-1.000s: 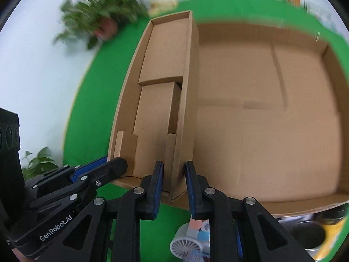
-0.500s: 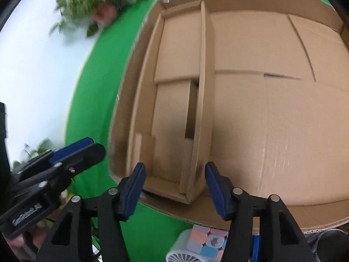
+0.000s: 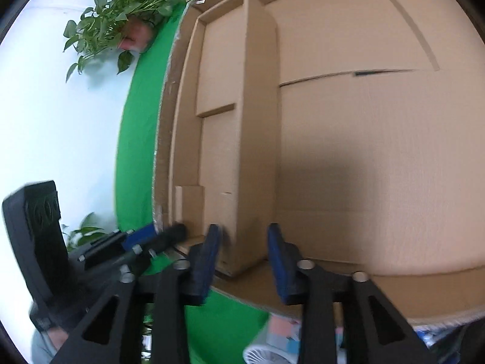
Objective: Organize rigid objects
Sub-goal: 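Lower the divider into the box along its inner wall and release, then grasp the colourful board-game box with the left gripper and lift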
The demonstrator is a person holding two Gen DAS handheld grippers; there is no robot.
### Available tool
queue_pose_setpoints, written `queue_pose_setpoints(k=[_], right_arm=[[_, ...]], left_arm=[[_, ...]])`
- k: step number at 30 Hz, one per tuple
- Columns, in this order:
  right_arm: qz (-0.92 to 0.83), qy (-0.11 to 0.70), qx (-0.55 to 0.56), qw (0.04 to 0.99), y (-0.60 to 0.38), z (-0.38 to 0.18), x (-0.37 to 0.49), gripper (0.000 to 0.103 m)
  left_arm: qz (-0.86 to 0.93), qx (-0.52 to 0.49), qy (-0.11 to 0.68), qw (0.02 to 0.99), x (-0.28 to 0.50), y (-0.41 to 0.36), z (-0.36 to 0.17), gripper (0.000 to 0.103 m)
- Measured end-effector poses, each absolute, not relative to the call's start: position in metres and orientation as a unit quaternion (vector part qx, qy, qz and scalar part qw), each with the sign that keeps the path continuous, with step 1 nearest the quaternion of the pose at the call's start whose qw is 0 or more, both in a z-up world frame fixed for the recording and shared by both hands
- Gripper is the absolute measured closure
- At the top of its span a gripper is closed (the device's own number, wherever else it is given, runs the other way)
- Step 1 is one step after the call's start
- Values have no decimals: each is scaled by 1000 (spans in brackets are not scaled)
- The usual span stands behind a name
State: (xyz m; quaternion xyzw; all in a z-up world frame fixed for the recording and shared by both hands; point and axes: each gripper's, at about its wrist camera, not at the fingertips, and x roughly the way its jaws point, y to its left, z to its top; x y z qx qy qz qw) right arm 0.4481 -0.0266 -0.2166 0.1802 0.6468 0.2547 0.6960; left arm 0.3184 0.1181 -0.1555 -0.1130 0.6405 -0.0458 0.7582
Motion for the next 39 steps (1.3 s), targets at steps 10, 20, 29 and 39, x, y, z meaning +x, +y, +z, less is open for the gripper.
queue_pose_setpoints(k=[10, 20, 29, 39], right_arm=[[226, 617, 115, 745, -2, -174, 462, 39], [265, 622, 8, 737, 46, -199, 490, 77], [240, 518, 53, 820, -6, -117, 475, 3], [212, 520, 97, 822, -132, -81, 325, 1]], left_arm=[[-26, -83, 639, 764, 317, 105, -154, 83], [-10, -53, 619, 783, 301, 101, -130, 78], [-31, -43, 563, 825, 252, 92, -80, 40], [-148, -115, 602, 776, 184, 59, -114, 25]])
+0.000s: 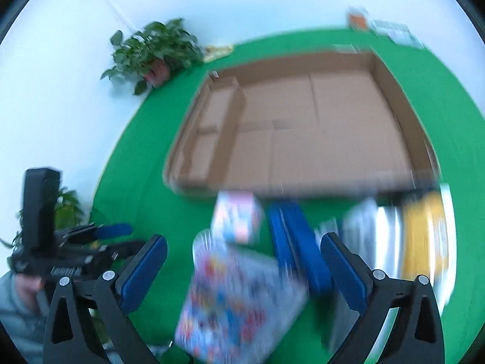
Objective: Organize rigid objects
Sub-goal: 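Grasp the colourful board-game box with the left gripper and lift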
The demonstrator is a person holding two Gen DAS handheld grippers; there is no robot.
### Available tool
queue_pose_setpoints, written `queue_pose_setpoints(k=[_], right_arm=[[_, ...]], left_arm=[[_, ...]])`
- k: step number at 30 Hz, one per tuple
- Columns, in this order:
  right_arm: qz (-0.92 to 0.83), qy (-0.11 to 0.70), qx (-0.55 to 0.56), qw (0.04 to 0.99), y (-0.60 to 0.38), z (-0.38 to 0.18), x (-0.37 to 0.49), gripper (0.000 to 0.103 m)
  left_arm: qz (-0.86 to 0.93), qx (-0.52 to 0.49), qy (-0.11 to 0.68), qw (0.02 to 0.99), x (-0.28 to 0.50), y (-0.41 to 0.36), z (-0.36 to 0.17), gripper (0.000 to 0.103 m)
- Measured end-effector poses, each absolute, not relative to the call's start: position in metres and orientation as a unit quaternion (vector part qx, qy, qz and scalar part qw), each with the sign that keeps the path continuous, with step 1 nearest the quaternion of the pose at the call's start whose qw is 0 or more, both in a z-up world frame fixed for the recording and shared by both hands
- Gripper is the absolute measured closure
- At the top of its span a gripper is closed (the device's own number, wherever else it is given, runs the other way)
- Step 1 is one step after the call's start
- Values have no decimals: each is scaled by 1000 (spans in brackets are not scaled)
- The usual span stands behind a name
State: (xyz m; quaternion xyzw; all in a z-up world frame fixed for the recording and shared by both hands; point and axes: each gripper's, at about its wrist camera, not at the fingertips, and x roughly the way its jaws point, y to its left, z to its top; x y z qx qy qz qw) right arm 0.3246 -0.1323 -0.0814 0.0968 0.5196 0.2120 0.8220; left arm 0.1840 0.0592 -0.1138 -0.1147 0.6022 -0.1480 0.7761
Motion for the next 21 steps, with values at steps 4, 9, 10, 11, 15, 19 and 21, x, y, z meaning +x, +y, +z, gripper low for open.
queue_pose_setpoints(k=[4, 9, 10, 11, 15, 19, 21], right_arm=[[207, 577, 136, 779, -163, -111, 272, 1], [190, 615, 141, 752, -163, -157, 248, 1], [187, 619, 138, 750, -163, -166, 244, 1], [184, 624, 133, 748, -159, -174, 246, 1], [187, 639, 92, 740, -133, -206, 250, 1], [185, 649, 111, 730, -124, -228, 255, 1], [202, 649, 113, 724, -117, -232, 255, 1]], left_arm=[[-185, -103, 642, 737, 164, 32, -154, 25], [-204, -108, 675, 701, 153, 11, -195, 27], [-211, -117, 678, 694, 152, 8, -202, 26], [-218, -128, 679, 690, 151, 7, -205, 27], [-225, -164, 680, 678, 155, 2, -217, 26], [-223, -174, 685, 672, 152, -4, -222, 27], [-224, -157, 682, 678, 147, -7, -221, 27]])
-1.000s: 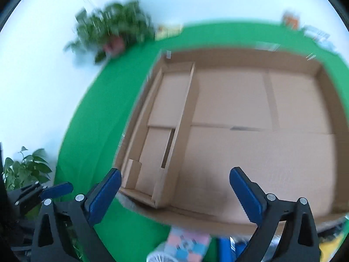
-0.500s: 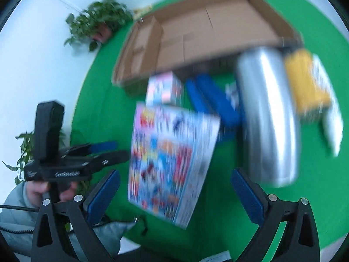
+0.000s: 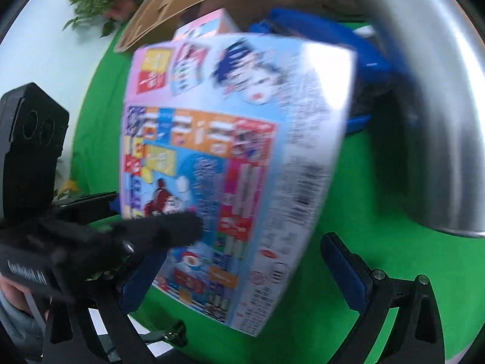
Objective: Organize rigid objects
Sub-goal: 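Grasp the colourful board-game box with the left gripper and lift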
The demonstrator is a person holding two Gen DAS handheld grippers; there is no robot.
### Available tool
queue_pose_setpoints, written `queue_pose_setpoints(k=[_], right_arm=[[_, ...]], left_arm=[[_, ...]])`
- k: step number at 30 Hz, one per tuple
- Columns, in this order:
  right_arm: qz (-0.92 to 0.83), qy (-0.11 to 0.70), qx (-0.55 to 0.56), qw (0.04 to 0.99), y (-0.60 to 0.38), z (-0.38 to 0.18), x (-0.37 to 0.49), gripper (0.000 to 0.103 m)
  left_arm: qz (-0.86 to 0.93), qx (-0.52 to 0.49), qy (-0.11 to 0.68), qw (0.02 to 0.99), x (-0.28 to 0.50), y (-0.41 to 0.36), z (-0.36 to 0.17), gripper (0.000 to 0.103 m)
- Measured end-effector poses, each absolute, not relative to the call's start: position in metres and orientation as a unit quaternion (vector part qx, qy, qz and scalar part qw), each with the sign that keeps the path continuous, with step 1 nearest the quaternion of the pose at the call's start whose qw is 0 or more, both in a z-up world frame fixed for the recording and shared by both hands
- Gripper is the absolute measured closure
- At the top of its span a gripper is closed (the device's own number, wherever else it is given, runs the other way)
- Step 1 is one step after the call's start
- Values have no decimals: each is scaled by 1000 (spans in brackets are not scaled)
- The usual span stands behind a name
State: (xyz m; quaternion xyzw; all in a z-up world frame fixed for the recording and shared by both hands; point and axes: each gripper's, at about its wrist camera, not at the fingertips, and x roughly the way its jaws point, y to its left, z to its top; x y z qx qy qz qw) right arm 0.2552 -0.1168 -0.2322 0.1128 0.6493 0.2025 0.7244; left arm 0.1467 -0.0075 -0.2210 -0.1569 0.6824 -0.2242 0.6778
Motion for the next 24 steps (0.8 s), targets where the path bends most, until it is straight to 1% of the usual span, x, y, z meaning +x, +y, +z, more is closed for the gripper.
queue_pose_setpoints(k=[4, 9, 11, 15, 20, 24], right_arm=[[216, 652, 94, 720, -97, -234, 253, 0], [219, 662, 84, 712, -90, -222, 257, 1], [220, 658, 79, 716, -82, -214, 263, 1], [230, 628, 55, 741, -73, -178, 265, 1], [247, 582, 28, 774, -73, -124, 266, 1], [255, 529, 11, 809, -78, -71, 276, 1]], left_arm=[[-217, -149, 682, 683, 136, -9, -221, 27], [-200, -177, 680, 683, 134, -8, -214, 27], [-190, -197, 669, 691, 131, -2, -203, 27], [-173, -233, 632, 719, 126, 9, -164, 27], [-174, -224, 575, 767, 141, 7, -89, 27], [-178, -218, 528, 802, 161, 0, -34, 27]])
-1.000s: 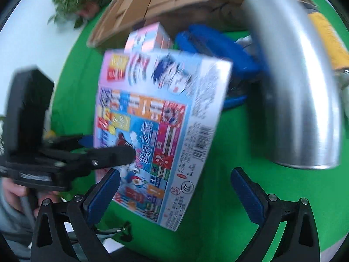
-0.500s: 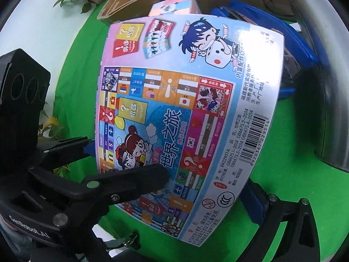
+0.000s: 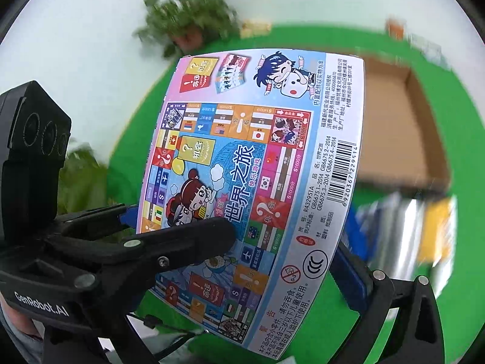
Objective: Organize rigid objects
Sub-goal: 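Grasp the colourful board-game box with the left gripper and lift, then carry the board-game box into the cardboard box and release it flat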
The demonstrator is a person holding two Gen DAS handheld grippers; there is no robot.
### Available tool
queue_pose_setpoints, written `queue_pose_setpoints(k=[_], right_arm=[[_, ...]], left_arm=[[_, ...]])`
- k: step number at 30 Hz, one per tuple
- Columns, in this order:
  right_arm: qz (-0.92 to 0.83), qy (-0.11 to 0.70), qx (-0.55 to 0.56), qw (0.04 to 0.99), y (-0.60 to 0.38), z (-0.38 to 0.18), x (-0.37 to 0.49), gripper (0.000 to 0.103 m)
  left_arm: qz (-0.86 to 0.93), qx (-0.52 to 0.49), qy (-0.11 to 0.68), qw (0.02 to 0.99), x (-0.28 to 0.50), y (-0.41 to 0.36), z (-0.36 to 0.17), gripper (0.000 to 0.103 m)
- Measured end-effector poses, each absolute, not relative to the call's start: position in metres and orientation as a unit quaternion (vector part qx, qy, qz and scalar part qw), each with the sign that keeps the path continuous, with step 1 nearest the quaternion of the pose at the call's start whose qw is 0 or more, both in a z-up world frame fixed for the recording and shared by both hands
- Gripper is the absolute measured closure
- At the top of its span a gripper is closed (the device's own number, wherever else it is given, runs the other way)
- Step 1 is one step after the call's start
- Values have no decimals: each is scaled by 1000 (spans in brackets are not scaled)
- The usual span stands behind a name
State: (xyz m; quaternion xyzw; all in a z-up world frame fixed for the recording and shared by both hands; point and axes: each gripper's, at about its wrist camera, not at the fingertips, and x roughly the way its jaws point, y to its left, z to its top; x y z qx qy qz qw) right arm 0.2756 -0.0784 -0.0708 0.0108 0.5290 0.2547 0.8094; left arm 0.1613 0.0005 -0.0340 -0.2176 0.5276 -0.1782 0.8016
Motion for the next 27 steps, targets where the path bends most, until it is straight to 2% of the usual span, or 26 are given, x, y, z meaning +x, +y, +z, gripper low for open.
queue_pose_setpoints(k=[5, 11, 20, 27], right_arm=[[263, 482, 5, 836, -91, -34, 282, 1], [261, 461, -3, 848, -111, -24, 276, 1], [262, 465, -2, 845, -124, -71, 235, 1], [247, 507, -5, 826, -95, -111, 253, 1]], left_arm=[[-186, -190, 481, 836, 191, 5, 29, 27], [-186, -148, 462, 854, 219, 2, 67, 26], [-188, -129, 467, 854, 243, -8, 62, 26], [-185, -132, 495, 839, 273, -16, 39, 27]])
